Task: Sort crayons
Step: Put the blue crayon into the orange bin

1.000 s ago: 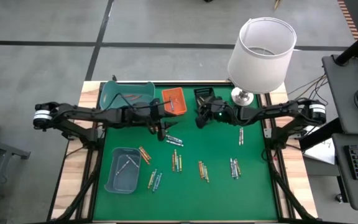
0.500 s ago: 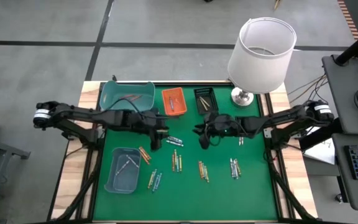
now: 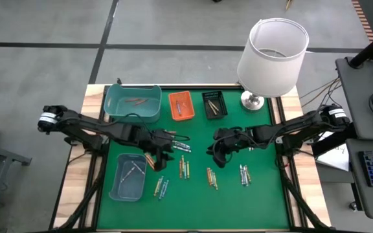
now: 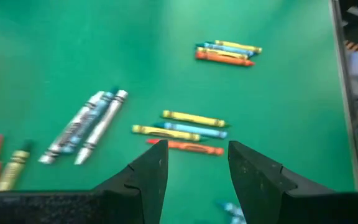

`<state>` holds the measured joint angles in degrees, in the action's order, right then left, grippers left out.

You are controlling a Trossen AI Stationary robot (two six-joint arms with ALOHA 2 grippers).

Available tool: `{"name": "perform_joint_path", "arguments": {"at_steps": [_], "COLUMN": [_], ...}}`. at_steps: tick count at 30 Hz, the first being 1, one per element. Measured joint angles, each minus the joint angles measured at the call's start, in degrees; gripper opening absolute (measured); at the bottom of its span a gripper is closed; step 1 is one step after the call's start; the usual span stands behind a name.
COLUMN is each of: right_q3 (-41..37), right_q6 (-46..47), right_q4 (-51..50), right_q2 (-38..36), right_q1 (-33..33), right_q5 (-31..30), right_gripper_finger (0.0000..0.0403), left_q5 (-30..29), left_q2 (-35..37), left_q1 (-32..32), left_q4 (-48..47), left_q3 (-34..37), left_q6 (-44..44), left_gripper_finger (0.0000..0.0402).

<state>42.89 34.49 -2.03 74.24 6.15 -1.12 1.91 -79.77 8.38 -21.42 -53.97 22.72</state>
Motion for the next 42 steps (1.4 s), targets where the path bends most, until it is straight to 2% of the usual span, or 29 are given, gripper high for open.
{"name": "perform_joint_path", "arguments": {"at_steps": [3,9,13,18,24,29,35,42], "right_q3": [0.0,2.1,5.1,8.4,10.8,11.0,10.8,10.6], "right_q6": [-1.7,-5.9,-9.0,-11.6,-11.5,-11.6,-11.9,-12.2], "right_q4": [0.1,-3.4,-7.5,-12.4,-15.9,-16.5,-17.1,-20.5], "right_q2": [0.0,0.0,0.0,0.0,0.0,0.0,0.0,0.0], "right_q1": [-0.2,-0.6,-0.7,-0.7,-0.4,-0.1,-0.1,-0.1], "right_q5": [0.2,0.1,0.1,0.1,-0.1,-0.4,-0.4,-0.4], "right_gripper_finger": [0.0100,0.0098,0.0098,0.0098,0.0098,0.0098,0.0098,0.0098], "left_q5": [1.6,1.5,0.4,-0.4,-7.2,-15.6,-20.3,-20.6], "left_q2": [-2.6,-10.1,-15.9,-20.4,-23.0,-23.2,-23.2,-26.2], "left_q1": [1.4,4.3,5.2,5.5,5.5,8.1,10.2,11.1], "left_q4": [-1.2,-6.3,-6.3,-6.4,-8.8,-8.5,-8.3,-9.0], "left_q3": [-2.7,-8.2,-10.3,-13.0,-15.3,-15.5,-16.3,-17.6], "left_q6": [0.4,-5.2,-3.0,2.5,18.1,29.2,34.0,36.4], "left_gripper_finger": [0.0150,0.0150,0.0150,0.0150,0.0150,0.0150,0.0150,0.0150]}}
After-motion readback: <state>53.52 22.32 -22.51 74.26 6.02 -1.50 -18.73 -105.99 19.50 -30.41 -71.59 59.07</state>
